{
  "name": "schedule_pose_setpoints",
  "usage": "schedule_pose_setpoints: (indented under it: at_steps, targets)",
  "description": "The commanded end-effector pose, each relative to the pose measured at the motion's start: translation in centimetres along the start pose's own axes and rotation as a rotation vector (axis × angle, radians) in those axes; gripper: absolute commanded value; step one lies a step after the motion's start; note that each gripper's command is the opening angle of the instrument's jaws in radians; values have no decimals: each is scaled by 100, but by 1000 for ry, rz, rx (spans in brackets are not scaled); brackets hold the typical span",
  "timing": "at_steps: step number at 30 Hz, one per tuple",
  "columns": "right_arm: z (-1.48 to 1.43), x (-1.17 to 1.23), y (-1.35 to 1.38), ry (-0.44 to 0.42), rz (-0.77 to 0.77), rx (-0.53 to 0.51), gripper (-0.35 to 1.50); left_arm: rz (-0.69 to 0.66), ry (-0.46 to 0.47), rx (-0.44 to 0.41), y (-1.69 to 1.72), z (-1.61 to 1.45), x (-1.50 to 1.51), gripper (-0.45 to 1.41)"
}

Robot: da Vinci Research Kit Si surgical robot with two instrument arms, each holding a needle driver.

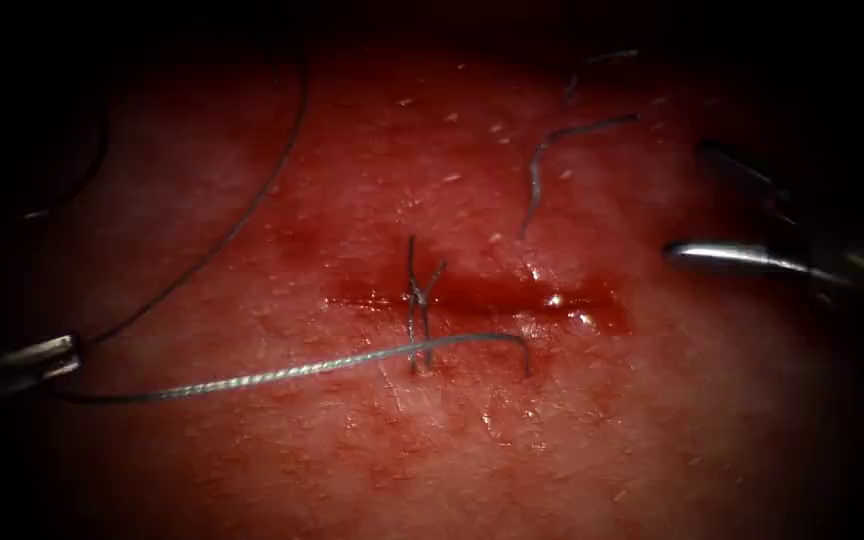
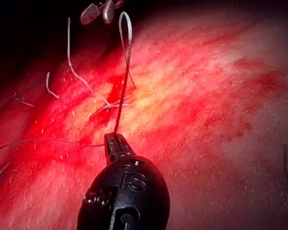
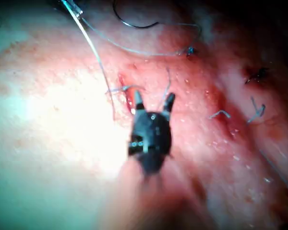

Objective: Wound Closure

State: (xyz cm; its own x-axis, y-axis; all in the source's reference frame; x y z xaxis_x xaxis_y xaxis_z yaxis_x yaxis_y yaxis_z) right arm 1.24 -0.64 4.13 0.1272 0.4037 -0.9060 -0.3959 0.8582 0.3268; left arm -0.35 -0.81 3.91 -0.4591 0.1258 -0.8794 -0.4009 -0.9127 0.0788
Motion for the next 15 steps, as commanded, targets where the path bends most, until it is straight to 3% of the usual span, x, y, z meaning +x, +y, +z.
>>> schedule_pose_setpoints:
  at_steps: [1, 5, 7, 8, 9, 10, 15]
  targets:
    - [-1, -3, -9, -2, 3, 5, 103, -1, -3, -1, 5, 9, 7, -45]
    - [2, 0, -21, -51, 1, 58, 66, 5, 9, 9, 11, 26, 44, -45]
    - [10, -1, -30, -66, -28, 122, 21, 16, 1, 17, 13, 37, 56, -45]
    - [14, -1, -34, -69, -34, 142, -13, 19, -3, 22, 15, 44, 60, -45]
    - [19, -1, -38, -74, -40, 163, -26, 22, -5, 26, 16, 53, 65, -45]
    - [26, -1, -43, -79, -52, 191, -35, 26, -7, 35, 17, 63, 67, -45]
    - [57, 1, -55, -65, -70, 245, -35, 36, -11, 46, 18, 91, 67, -45]
